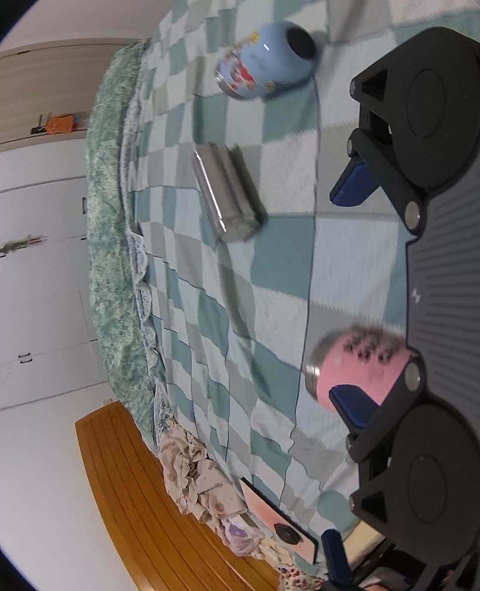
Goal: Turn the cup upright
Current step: 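Move the left gripper to the pink cup and close around its body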
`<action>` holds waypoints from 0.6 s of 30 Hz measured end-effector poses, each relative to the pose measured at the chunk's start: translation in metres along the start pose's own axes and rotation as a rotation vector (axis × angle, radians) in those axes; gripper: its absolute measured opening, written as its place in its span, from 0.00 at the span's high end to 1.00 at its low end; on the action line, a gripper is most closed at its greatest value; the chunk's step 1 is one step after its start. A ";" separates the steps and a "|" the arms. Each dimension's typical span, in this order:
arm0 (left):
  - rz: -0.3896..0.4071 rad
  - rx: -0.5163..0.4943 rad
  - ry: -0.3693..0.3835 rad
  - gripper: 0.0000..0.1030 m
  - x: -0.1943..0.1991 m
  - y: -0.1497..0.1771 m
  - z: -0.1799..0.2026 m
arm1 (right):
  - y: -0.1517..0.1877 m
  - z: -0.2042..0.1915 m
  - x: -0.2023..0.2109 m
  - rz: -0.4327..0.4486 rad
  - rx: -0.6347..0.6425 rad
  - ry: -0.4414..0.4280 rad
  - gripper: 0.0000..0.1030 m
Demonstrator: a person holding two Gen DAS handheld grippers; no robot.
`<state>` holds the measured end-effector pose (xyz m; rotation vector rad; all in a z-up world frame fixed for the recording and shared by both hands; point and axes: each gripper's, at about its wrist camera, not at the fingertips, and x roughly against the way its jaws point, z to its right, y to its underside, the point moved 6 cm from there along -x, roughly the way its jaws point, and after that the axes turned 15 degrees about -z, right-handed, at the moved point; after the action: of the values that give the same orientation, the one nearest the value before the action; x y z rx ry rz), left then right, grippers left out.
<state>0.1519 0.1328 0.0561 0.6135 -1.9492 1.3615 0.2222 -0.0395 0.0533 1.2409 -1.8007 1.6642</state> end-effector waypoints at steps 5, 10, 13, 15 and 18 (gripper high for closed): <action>-0.036 0.029 -0.004 0.00 -0.009 -0.011 0.016 | -0.001 0.031 0.005 -0.012 0.081 0.009 0.00; -0.094 0.054 -0.012 0.00 -0.025 -0.021 0.027 | 0.002 0.057 0.000 -0.035 0.162 0.004 0.00; -0.140 0.056 -0.020 0.00 -0.036 -0.028 0.034 | 0.004 0.070 -0.005 -0.044 0.213 -0.008 0.00; -0.175 0.059 -0.027 0.00 -0.045 -0.032 0.038 | 0.004 0.078 -0.008 -0.044 0.240 -0.016 0.00; -0.241 0.087 -0.036 0.00 -0.061 -0.038 0.038 | 0.002 0.089 -0.015 -0.044 0.268 -0.027 0.00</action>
<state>0.2093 0.0837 0.0254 0.8895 -1.7846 1.2958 0.2527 -0.1177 0.0210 1.4082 -1.5901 1.9196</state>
